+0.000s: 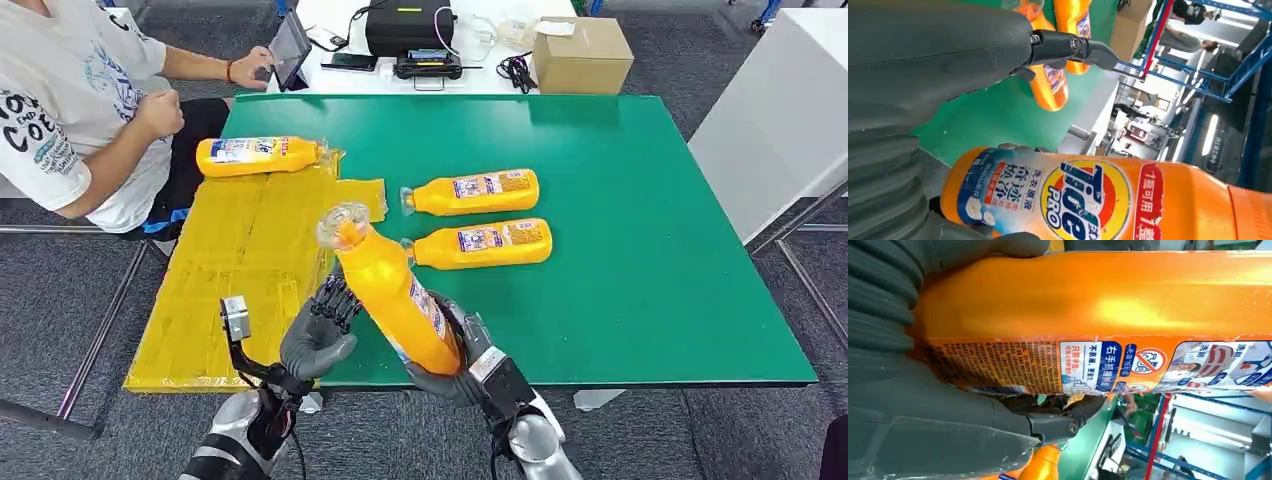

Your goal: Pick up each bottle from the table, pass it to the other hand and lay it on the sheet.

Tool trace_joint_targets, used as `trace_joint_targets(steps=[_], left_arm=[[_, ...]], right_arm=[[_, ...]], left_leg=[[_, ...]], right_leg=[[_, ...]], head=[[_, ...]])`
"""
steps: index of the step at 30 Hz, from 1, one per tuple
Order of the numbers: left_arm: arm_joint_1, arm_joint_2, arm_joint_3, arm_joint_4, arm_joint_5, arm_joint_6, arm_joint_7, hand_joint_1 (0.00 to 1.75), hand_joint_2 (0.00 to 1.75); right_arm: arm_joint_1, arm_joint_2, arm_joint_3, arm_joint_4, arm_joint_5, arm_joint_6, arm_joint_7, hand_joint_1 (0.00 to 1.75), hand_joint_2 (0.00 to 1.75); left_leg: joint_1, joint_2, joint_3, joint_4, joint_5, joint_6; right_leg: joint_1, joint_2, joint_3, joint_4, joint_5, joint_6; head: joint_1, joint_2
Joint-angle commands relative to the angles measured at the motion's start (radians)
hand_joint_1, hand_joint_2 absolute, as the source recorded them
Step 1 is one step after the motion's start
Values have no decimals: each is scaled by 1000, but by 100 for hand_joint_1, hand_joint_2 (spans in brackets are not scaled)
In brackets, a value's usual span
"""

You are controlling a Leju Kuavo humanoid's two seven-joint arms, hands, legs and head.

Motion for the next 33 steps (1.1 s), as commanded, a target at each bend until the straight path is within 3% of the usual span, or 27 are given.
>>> trace_joint_targets(steps=[1,12,33], left_arm=[[-39,29,-43,86,-15,2,-23,0,175],[-11,-6,-9,-15,-41,43,-58,0,175],[5,1,-17,-22,-40,25,-33,0,175]], right_arm=[[-58,33,60,154,0,2,-8,175,175],[-70,49,79,268,-47,47,35,175,175],[-84,64,96,359,-19,22,42,175,175]], left_leg=[[2,4,5,0,-2,-3],[2,1,3,0,-1,-1],[2,2,4,0,-2,-2]], right_leg=[[3,3,5,-1,-1,-3],[1,1,3,-1,-1,-2],[2,2,4,-1,-1,-3]], head=[[0,0],[0,0],[0,0]])
